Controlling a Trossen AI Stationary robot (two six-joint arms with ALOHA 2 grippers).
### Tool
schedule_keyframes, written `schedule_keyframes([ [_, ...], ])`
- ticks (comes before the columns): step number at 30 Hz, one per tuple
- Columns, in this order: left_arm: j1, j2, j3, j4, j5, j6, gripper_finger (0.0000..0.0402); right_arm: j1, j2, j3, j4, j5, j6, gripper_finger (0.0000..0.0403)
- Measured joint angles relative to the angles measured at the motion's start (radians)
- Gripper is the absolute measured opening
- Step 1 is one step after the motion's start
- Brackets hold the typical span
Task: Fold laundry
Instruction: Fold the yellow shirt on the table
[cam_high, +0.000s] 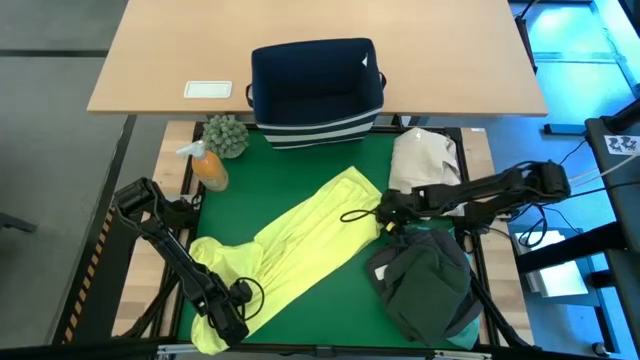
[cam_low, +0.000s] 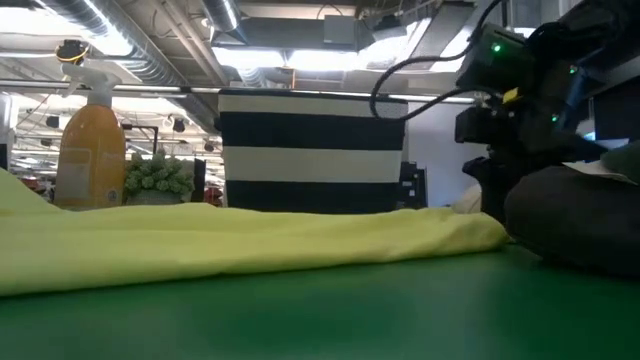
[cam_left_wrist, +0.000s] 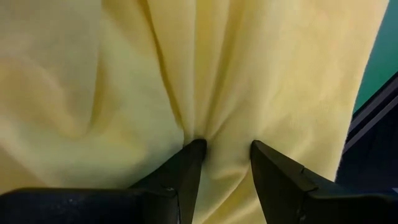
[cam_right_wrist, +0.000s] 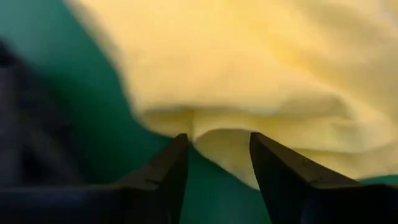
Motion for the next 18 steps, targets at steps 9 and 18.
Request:
schedule_keyframes([
  [9, 0.000, 0.000, 0.000, 0.000, 0.000, 0.000, 0.0136, -0.002, 0.057, 0.009, 0.040, 0.156, -0.092, 0.0163],
  [18, 0.000, 0.000, 0.000, 0.000, 0.000, 0.000, 0.0136, -0.002, 0.057, 0.115, -0.120, 0.155, -0.171, 0.0027],
])
